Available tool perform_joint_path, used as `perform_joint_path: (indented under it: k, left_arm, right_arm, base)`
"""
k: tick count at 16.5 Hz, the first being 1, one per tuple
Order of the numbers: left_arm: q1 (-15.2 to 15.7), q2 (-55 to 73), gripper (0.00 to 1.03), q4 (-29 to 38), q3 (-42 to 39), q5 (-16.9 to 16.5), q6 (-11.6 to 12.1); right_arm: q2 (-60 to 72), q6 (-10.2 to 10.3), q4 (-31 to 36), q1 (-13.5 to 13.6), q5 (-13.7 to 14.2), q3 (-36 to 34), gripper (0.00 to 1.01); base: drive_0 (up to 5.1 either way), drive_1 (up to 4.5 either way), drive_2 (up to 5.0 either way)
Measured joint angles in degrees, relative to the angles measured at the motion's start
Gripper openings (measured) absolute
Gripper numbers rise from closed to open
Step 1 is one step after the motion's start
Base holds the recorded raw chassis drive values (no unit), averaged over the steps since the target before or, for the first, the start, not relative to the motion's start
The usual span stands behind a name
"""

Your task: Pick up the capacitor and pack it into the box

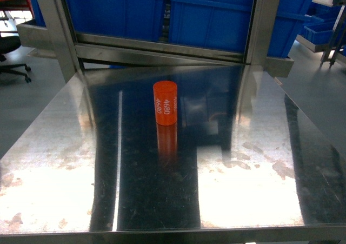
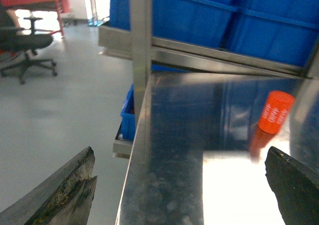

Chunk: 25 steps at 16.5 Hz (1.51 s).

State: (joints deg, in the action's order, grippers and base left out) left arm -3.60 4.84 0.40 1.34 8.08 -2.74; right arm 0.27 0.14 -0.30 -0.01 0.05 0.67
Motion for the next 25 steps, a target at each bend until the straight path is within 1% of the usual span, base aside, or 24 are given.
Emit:
perform_joint_path:
  k: [1,2,3,4,5,6,7,8,10,12,14,15,16,20,23,25]
  left_arm:
    - [-3.0,8.4,0.98,6.5,0.9,5.6,-2.1]
    - [-5.0,16.8,0.98,13.8,2.1,8.3,-3.3]
    - [-6.2,24.9,0.98,21.5,3.3,9.4,-3.7]
    - [-7.3,33.3,0.98,30.1,5.1,9.6,-3.7]
    - [-9.0,45.4,0.98,41.2,9.1,9.3,-3.7]
    - [-10.4,53.7,0.98,47.6,12.9,8.2,-3.6]
    - [-11.5,61.6,0.98,51.5,17.0,5.7,-4.0]
    - [-13.0,68.8,0.98,53.8,21.0,4.5,-3.9]
    - [-15.9,81.2,0.98,53.3,29.1,4.3,-3.9]
    - [-17.7,90.9,0.98,51.7,37.1,3.9,-3.5]
    - [-18.6,100.2,0.98,50.4,46.6,3.9,-2.3]
    - [-18.7,103.4,0.98,49.6,50.0,3.7,-1.7]
    - [-19.0,106.4,0.98,49.0,52.9,3.3,-1.3]
    - [-19.5,117.1,0.98,45.9,63.1,2.7,-1.3]
    - [-20.0,121.3,0.98,43.1,67.9,1.8,-1.8]
    - [-20.2,124.7,0.98,41.2,71.3,2.0,-1.8]
  right_arm:
    - [0.0,0.0,0.0,0.0,-0.1,0.0,0.98]
    - [0.0,0.0,0.0,0.0,-0.1,0.0,0.98]
    - [0.0,0.0,0.0,0.0,0.0,0.0,0.98]
    - [0.0,0.0,0.0,0.0,0.0,0.0,0.98]
    - [0.0,0.0,0.0,0.0,-0.1,0.0,0.98]
    - [0.0,0.0,0.0,0.0,0.0,0.0,0.98]
    - [0.0,0.0,0.0,0.0,-0.1,0.0,0.98]
    - [0.0,0.0,0.0,0.0,0.0,0.0,0.98]
    - [0.0,0.0,0.0,0.0,0.0,0.0,0.98]
    - [0.0,0.0,0.0,0.0,0.0,0.0,0.98]
    - [0.0,0.0,0.0,0.0,0.0,0.0,0.98]
    - [0.0,0.0,0.0,0.0,0.0,0.0,0.98]
    - [0.0,0.0,0.0,0.0,0.0,0.0,0.98]
    - [0.0,0.0,0.0,0.0,0.0,0.0,0.98]
    - [0.0,0.0,0.0,0.0,0.0,0.0,0.98]
    - [0.0,0.0,0.0,0.0,0.0,0.0,0.98]
  base:
    - [0.0,0.00,0.0]
    - [0.0,0.00,0.0]
    - [0.0,0.00,0.0]
    - [0.0,0.00,0.0]
    - [0.0,0.00,0.0]
    - [0.0,0.00,0.0]
    - [0.0,0.00,0.0]
    - [0.0,0.00,0.0]
    - [0.0,0.00,0.0]
    - [0.0,0.00,0.0]
    - [0.0,0.00,0.0]
    - [0.0,0.00,0.0]
    - [0.0,0.00,0.0]
    - [0.0,0.00,0.0]
    - [0.0,0.00,0.0]
    - [0.0,0.00,0.0]
